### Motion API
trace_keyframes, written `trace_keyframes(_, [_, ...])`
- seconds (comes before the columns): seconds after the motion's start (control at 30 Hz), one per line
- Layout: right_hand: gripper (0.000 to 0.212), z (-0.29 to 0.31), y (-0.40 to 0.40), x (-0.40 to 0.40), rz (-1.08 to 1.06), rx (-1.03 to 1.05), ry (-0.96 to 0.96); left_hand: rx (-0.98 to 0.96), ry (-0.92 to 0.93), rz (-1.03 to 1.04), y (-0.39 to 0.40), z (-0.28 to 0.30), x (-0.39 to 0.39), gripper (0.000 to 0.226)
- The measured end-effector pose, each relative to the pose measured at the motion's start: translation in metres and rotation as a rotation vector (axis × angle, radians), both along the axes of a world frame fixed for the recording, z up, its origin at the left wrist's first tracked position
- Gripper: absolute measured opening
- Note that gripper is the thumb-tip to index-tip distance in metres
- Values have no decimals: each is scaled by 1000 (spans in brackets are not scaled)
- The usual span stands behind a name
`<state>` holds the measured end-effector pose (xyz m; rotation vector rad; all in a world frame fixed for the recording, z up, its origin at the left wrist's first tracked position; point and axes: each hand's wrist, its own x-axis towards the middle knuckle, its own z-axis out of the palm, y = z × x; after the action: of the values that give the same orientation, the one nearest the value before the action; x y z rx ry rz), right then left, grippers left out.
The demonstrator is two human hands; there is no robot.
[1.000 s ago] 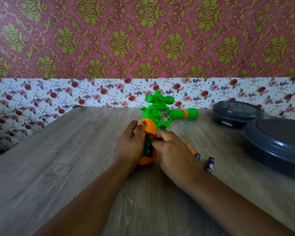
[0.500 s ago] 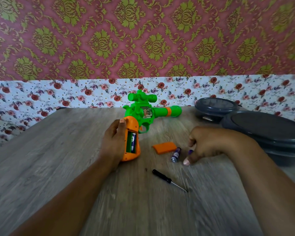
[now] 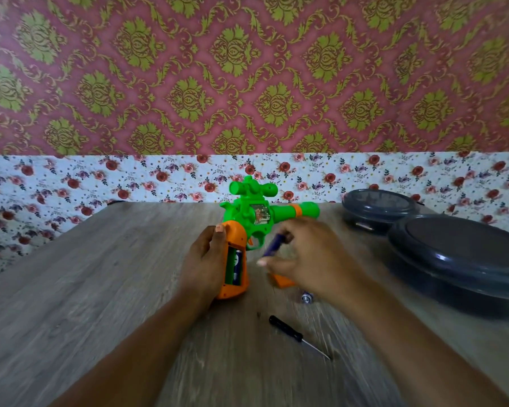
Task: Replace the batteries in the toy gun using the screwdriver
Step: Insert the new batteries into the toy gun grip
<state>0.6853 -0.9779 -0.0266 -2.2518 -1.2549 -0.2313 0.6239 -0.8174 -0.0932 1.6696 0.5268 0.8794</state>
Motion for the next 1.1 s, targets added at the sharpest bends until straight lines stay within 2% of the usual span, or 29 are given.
trace_keyframes(0.13, [53,-29,27,-18,123,-55,-70,64,-30,32,-1,2,-1,25])
trace_keyframes(0.37, [56,-38,32,-18,225,45,-46,81,-39,22,-1,3,-2,27])
trace_keyframes(0.57, [46,-46,35,-21,221,155,18,61,-24,19,-1,4,-1,30])
trace_keyframes(0.7, [30,-46,38,-23,191,349,103,111,-9,33,-2,5,-2,33])
trace_keyframes(0.83, [18,-49,42,-22,196,541,103,80,11,23,0,3,0,32])
trace_keyframes(1.1, [15,-53,35,-22,354,488,45,96,-1,48,-1,6,-3,30])
